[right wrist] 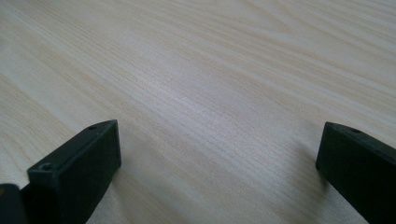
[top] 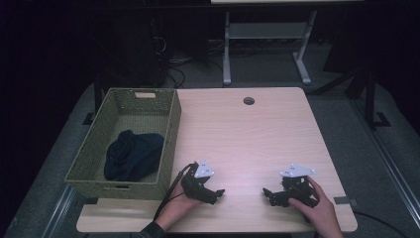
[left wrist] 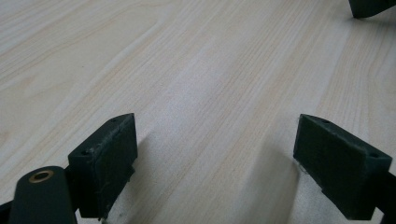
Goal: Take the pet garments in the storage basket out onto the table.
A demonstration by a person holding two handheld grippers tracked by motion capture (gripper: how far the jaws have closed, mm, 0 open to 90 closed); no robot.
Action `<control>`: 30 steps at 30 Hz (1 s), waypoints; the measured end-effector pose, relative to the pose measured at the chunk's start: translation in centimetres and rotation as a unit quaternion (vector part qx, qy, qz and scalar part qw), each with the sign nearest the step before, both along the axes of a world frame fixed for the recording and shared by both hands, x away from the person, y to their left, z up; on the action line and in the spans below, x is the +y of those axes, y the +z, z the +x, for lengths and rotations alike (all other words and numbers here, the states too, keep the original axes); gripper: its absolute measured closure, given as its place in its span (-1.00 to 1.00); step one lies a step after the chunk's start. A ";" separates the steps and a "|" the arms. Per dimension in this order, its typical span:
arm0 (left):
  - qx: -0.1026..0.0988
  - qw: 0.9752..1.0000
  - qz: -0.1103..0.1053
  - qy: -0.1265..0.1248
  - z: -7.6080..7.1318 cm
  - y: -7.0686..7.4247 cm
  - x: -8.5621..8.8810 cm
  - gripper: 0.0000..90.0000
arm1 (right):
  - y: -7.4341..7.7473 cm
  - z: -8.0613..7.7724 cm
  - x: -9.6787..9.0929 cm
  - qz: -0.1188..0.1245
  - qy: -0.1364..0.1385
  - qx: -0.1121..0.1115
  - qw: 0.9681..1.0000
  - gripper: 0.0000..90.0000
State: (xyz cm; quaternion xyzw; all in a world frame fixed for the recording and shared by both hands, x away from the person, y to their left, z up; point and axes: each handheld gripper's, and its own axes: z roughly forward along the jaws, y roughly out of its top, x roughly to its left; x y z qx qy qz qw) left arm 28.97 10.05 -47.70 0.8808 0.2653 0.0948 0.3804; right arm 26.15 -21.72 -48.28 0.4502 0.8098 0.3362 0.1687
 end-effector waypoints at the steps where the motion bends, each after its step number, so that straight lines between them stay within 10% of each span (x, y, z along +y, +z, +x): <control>1: 0.000 1.000 0.003 -0.001 0.0 0.0 -0.1 -0.71 | 0.0 0.0 0.0 0.000 0.000 0.000 1.000 -1.00; 30: -0.003 1.000 0.004 0.028 1.3 2.7 0.5 -0.69 | 0.0 0.0 0.0 0.000 0.001 0.000 1.000 -1.00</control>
